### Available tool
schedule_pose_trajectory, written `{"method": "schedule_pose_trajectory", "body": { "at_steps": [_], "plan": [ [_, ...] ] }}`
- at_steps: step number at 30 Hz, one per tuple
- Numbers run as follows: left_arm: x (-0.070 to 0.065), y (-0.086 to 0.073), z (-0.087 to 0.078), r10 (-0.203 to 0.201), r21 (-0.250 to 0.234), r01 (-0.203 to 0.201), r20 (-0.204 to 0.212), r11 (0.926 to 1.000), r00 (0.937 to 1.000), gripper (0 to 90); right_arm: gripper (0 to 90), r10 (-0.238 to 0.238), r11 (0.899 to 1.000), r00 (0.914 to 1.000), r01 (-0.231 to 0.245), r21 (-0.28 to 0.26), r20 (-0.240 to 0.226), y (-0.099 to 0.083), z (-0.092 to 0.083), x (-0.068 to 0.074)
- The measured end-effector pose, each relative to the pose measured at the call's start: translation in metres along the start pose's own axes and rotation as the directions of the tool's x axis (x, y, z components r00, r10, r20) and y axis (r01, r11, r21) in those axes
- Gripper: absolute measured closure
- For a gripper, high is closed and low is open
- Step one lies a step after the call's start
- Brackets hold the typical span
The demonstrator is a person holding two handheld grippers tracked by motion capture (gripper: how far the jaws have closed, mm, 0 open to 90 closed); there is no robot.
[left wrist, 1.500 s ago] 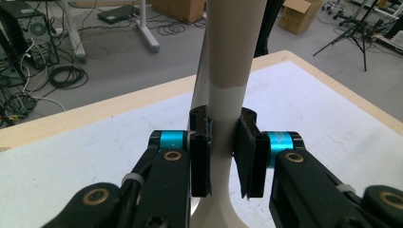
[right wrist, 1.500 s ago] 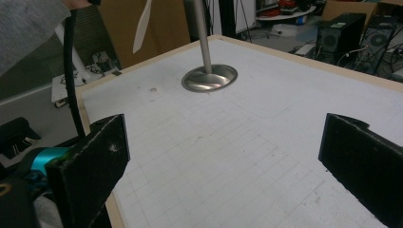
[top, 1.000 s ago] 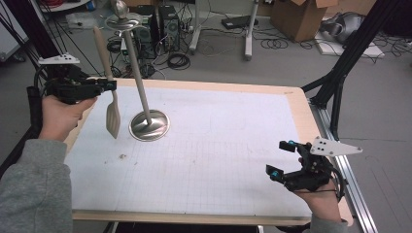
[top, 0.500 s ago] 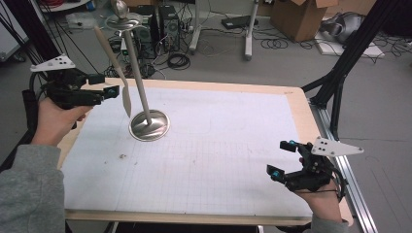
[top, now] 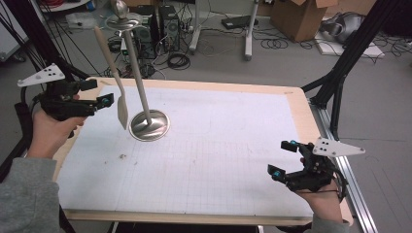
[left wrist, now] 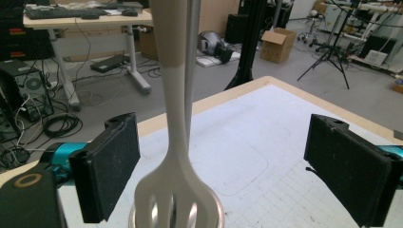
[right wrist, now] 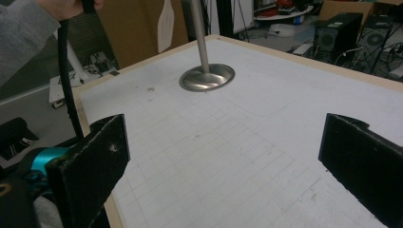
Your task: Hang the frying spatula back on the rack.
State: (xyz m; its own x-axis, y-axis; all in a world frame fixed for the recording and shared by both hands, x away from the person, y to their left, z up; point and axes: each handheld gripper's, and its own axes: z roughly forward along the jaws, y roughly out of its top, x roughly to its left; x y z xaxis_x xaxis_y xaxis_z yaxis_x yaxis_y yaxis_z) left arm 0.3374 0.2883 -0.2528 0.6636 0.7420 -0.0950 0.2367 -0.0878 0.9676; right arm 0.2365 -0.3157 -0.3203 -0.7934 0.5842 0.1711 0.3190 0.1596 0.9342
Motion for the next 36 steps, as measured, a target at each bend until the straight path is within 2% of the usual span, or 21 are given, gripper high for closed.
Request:
{"method": "schedule_pose_trajectory", "body": {
  "at_steps": [4, 7, 14, 22, 26, 36],
  "plan": [
    [-0.001, -0.005, -0.007, 0.005, -0.031, -0.006, -0.015, 0.9995, 0.9999, 12.0, 1.7, 0.006, 1.0, 1.0, -0.006, -0.001, 0.003, 0.0, -0.001, 0.0],
    [-0.003, -0.01, -0.012, 0.018, -0.026, -0.018, -0.014, 0.9995, 0.9997, 12.1, 1.7, 0.004, 1.0, 1.0, -0.004, 0.0, 0.003, 0.0, 0.0, 0.0],
    [-0.007, -0.021, -0.025, -0.003, -0.051, 0.002, -0.026, 0.9987, 0.9997, 12.0, 1.7, 0.002, 1.0, 0.9999, -0.002, 0.0, 0.011, -0.001, 0.001, 0.0],
    [-0.014, -0.033, -0.028, -0.012, -0.068, 0.009, -0.034, 0.9976, 0.9993, 11.9, 1.7, -0.003, 1.0, 0.9999, 0.003, -0.002, 0.014, 0.0, 0.003, 0.001],
    [-0.014, -0.038, -0.032, -0.032, -0.095, 0.031, -0.006, 0.995, 0.9995, 11.9, 1.7, -0.004, 1.0, 0.9998, 0.005, -0.025, 0.017, 0.0, 0.001, 0.001],
    [-0.027, -0.054, -0.04, 0.027, -0.076, -0.028, -0.011, 0.9967, 0.9996, 11.9, 1.7, -0.006, 0.998, 0.9993, 0.008, -0.059, 0.036, 0.0, -0.003, -0.002]
  ]
}}
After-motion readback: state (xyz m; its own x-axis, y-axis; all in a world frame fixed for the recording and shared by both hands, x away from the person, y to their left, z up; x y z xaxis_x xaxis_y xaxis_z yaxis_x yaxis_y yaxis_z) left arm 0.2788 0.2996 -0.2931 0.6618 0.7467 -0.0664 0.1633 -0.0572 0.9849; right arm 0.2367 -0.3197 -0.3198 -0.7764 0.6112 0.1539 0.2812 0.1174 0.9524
